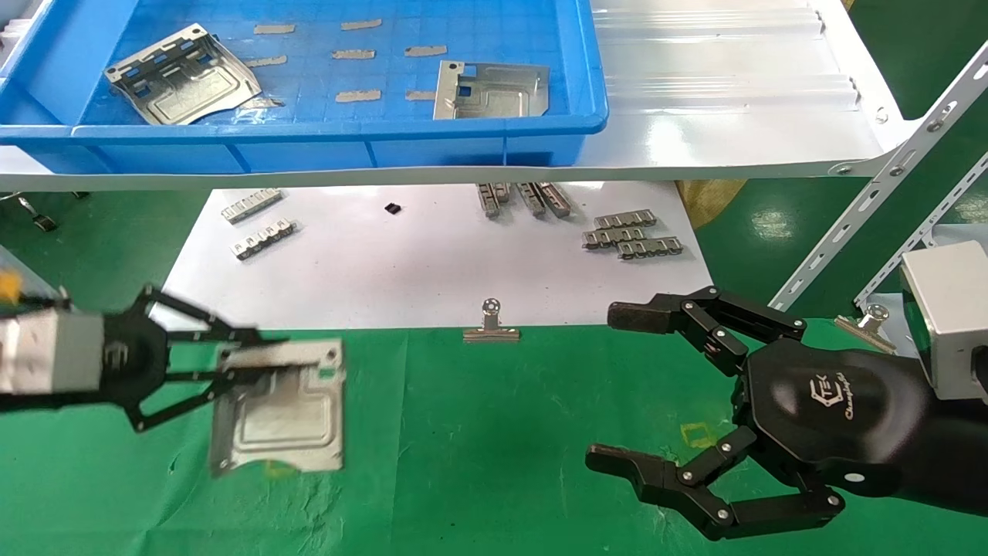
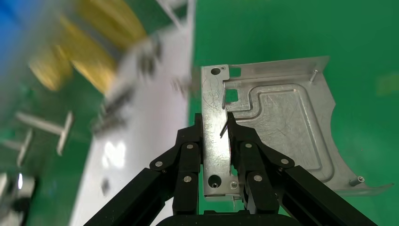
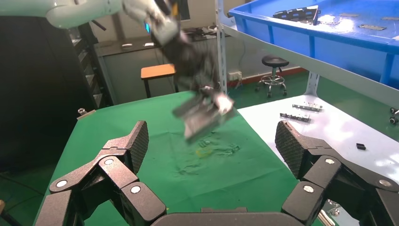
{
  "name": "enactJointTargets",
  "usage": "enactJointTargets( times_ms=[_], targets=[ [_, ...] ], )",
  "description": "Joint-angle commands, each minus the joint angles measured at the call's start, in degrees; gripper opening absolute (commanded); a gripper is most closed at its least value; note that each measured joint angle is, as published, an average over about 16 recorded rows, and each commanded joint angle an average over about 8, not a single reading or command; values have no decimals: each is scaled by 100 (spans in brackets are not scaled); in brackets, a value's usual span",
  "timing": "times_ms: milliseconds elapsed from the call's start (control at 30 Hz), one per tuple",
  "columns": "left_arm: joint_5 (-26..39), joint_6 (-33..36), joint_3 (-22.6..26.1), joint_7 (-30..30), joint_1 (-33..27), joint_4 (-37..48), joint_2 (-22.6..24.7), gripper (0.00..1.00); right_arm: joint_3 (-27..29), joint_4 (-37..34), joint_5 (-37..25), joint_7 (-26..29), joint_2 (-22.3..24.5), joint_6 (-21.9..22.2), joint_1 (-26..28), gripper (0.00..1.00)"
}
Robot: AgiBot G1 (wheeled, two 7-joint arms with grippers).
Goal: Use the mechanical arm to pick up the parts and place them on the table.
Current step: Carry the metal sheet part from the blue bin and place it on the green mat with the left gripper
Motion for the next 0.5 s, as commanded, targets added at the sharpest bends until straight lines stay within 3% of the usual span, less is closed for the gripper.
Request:
enactJointTargets(
  times_ms=[33,333,400,500],
  targets=[
    [307,-111,181,528,136,201,-15,0,0,0,0,0,0,0,0,100],
    [523,39,371,1401,137,1290,300,0,0,0,0,0,0,0,0,100],
    [534,36,402,1469,122,1486,356,13,0,0,0,0,0,0,0,100],
    [561,25,447,1566,109,1743,429,50,0,0,0,0,0,0,0,100]
  ],
)
